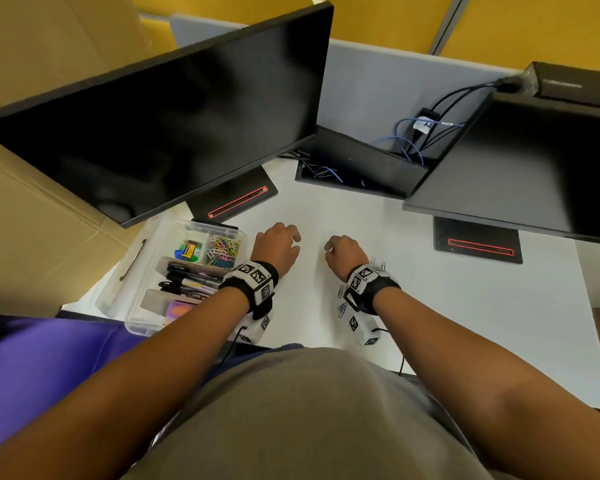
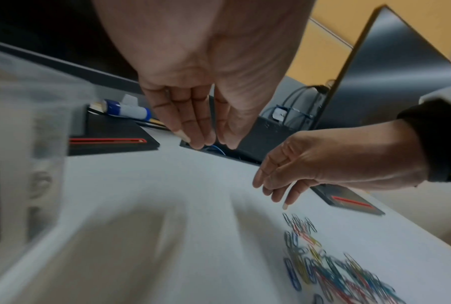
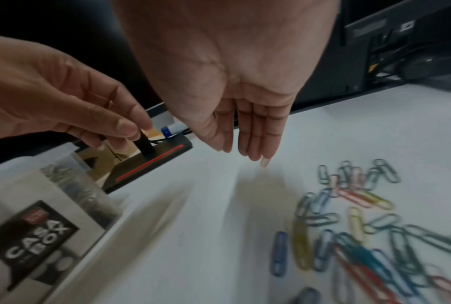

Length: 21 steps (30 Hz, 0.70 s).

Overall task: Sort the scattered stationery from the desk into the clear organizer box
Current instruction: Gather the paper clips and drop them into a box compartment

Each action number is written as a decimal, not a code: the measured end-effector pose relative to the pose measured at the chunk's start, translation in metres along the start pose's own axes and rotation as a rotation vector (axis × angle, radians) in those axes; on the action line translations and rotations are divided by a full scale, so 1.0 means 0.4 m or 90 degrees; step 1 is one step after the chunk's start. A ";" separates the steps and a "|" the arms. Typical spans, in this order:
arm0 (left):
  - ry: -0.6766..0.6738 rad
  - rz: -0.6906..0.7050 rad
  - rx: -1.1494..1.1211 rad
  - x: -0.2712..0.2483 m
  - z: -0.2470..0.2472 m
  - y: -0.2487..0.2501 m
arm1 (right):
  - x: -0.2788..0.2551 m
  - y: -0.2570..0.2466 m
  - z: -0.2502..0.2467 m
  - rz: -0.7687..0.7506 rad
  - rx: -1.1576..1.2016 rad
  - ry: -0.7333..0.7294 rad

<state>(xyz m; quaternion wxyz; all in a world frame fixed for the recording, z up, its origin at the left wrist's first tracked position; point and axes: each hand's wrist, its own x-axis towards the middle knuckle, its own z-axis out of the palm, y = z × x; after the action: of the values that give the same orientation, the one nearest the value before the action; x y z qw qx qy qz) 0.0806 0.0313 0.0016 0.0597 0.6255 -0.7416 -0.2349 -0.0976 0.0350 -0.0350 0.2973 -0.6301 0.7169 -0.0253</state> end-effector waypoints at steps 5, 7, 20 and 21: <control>-0.114 0.017 0.019 0.019 0.075 0.054 | -0.004 0.136 -0.019 0.048 -0.071 -0.067; -0.166 0.023 0.024 0.025 0.102 0.072 | -0.007 0.181 -0.021 0.076 -0.093 -0.080; -0.410 0.114 0.163 0.013 0.277 0.144 | -0.002 0.316 -0.030 -0.023 -0.132 -0.119; -0.406 0.120 0.171 0.015 0.288 0.151 | -0.003 0.325 -0.029 -0.045 -0.125 -0.123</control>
<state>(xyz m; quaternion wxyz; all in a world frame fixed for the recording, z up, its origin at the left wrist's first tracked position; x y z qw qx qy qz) -0.0189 0.0635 -0.0758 -0.2358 0.4517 -0.8018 -0.3121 -0.2186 0.0588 -0.0783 0.3004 -0.6807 0.6614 0.0952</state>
